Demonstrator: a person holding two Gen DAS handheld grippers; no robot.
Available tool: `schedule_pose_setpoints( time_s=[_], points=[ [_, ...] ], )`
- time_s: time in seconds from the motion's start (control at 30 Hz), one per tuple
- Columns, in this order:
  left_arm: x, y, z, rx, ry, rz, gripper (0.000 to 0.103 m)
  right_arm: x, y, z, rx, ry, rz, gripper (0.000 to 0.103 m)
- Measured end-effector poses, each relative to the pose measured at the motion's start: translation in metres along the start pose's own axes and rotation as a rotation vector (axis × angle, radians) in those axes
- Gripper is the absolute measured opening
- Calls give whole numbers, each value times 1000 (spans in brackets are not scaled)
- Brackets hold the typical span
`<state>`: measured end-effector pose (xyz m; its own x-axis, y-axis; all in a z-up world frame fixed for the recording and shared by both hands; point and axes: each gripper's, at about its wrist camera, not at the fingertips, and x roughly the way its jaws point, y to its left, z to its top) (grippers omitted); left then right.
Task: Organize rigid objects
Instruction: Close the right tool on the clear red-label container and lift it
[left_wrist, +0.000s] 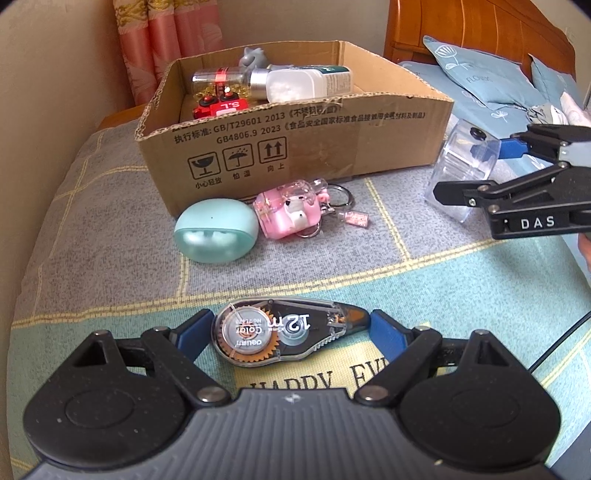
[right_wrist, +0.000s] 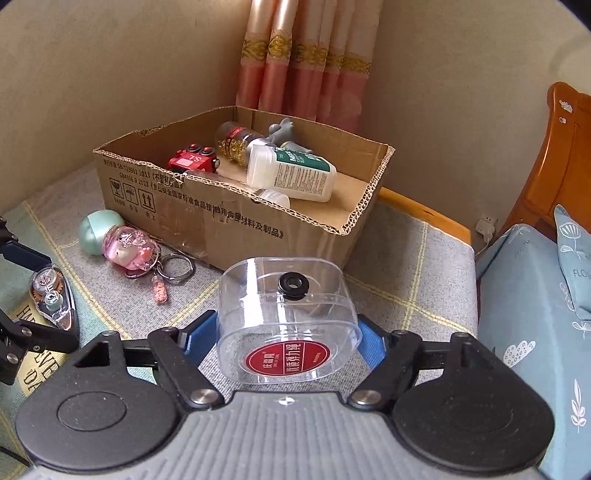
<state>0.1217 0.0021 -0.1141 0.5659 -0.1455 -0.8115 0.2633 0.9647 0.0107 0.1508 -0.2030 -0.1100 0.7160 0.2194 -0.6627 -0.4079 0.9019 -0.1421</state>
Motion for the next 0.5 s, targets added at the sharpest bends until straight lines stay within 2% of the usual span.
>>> schedule_pose_setpoints(
  time_s=[0.5],
  points=[
    [-14, 3, 2, 61, -3, -26, 89, -19, 6, 0, -6, 54, 14, 82]
  ],
)
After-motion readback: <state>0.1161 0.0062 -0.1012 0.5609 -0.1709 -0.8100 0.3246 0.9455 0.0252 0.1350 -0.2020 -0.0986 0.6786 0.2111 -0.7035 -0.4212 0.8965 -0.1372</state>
